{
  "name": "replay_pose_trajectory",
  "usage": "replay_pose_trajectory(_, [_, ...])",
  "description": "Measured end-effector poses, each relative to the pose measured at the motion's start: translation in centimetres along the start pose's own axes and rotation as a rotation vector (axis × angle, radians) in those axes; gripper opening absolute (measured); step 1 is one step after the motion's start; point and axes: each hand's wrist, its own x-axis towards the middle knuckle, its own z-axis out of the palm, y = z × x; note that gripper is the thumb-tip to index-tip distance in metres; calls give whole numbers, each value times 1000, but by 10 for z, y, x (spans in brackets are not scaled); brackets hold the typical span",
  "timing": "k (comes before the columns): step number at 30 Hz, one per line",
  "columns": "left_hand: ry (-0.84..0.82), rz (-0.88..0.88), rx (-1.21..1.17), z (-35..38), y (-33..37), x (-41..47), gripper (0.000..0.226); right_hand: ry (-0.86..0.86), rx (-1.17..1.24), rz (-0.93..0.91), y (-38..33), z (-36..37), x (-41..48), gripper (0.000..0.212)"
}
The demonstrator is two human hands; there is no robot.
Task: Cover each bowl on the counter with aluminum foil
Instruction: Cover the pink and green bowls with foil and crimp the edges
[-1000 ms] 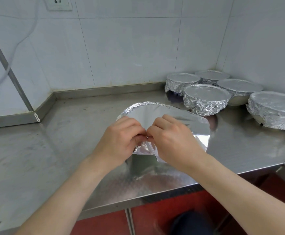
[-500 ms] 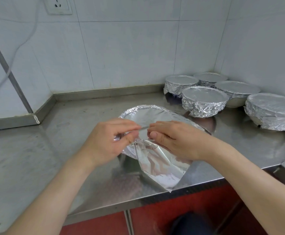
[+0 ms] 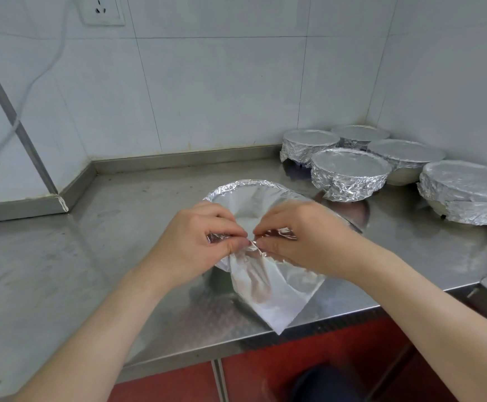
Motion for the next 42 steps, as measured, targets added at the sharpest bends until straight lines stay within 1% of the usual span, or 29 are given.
replay_pose_trajectory(2, [0, -5, -27, 1, 0, -1, 12, 42, -18, 1, -3, 2, 0, 14])
replay_pose_trajectory(4, [7, 26, -19, 1, -2, -1, 14, 55, -29, -8, -3, 5, -1, 15])
replay_pose_trajectory(6, [-5, 99, 42, 2, -3, -2, 17, 62, -31, -23, -4, 8, 0, 15])
replay_pose_trajectory(9, [-7, 240, 197, 5, -7, -2, 21, 103, -74, -51, -3, 13, 1, 18])
replay_pose_trajectory(11, [24, 288, 277, 9, -9, -2, 20, 130, -143, -68, -4, 18, 3, 17])
replay_pose_trajectory(13, [64, 303, 332, 14, -9, -3, 16, 163, -250, -89, -5, 24, 3, 6])
replay_pose_trajectory(14, [76, 306, 342, 16, -8, -3, 14, 177, -302, -81, -6, 26, 4, 7])
replay_pose_trajectory(15, [82, 309, 343, 17, -8, -4, 14, 192, -343, -78, -6, 29, 5, 15])
replay_pose_trajectory(16, [84, 310, 339, 17, -8, -4, 15, 193, -365, -62, -8, 31, 6, 21])
replay_pose_trajectory(18, [72, 299, 314, 15, -9, -4, 17, 197, -385, -56, -9, 33, 7, 24])
replay_pose_trajectory(19, [60, 290, 292, 13, -10, -3, 18, 199, -372, -61, -11, 32, 8, 21])
replay_pose_trajectory(21, [34, 261, 251, 9, -11, -3, 20, 168, -300, -61, -12, 27, 7, 7])
replay_pose_trajectory(24, [53, 130, 174, 0, -15, -5, 17, 102, -114, -25, -9, 13, 4, 25])
replay_pose_trajectory(26, [101, 19, 115, -6, -19, -5, 11, 116, -27, -20, -3, 5, 2, 25])
replay_pose_trajectory(29, [144, -56, 87, -8, -16, -5, 15, 145, 9, 6, 6, -1, -1, 19])
replay_pose_trajectory(31, [115, -70, 55, -4, -6, -4, 14, 139, 26, 23, 6, -1, -1, 12])
replay_pose_trajectory(34, [42, -49, 41, 5, 3, -1, 26, 131, 17, -4, 3, 4, 1, 12])
replay_pose_trajectory(38, [46, -49, 11, 9, 1, 1, 19, 99, -24, -24, 2, 9, 3, 14])
replay_pose_trajectory(42, [44, 33, 117, 14, -1, 1, 13, 160, -153, -75, -1, 17, 3, 14])
